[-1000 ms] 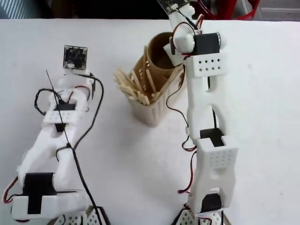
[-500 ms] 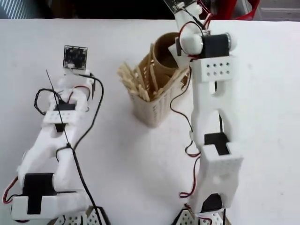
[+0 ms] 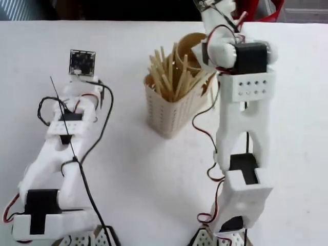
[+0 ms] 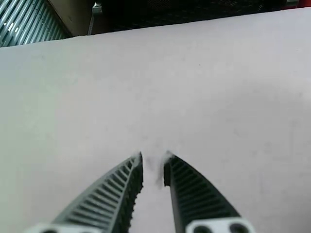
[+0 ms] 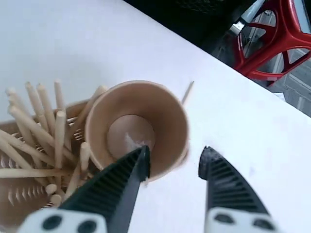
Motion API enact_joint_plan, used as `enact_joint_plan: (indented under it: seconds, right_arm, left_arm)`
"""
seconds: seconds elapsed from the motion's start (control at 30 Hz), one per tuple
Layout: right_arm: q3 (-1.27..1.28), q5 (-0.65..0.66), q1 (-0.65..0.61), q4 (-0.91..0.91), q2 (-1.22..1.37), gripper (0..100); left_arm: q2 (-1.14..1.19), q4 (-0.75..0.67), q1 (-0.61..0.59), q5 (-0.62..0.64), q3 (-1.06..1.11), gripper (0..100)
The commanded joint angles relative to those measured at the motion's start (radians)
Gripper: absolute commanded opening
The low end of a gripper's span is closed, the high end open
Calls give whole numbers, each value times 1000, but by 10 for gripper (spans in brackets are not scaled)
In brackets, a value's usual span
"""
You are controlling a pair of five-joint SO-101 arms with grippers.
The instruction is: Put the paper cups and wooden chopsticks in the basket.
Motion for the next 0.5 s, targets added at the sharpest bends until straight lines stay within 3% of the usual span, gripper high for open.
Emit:
enact_joint_plan:
  seconds: [0.0, 0.3, 0.47]
  right_arm:
    - [-20, 3, 102, 13, -113, 170]
    - [81, 12, 435, 15, -150, 170]
    - [397, 41, 449, -156, -124, 173]
  left_arm:
    - [-44, -23, -2, 11, -29, 94]
    - [-44, -23, -2, 11, -29, 94]
    - [-44, -23, -2, 11, -29, 94]
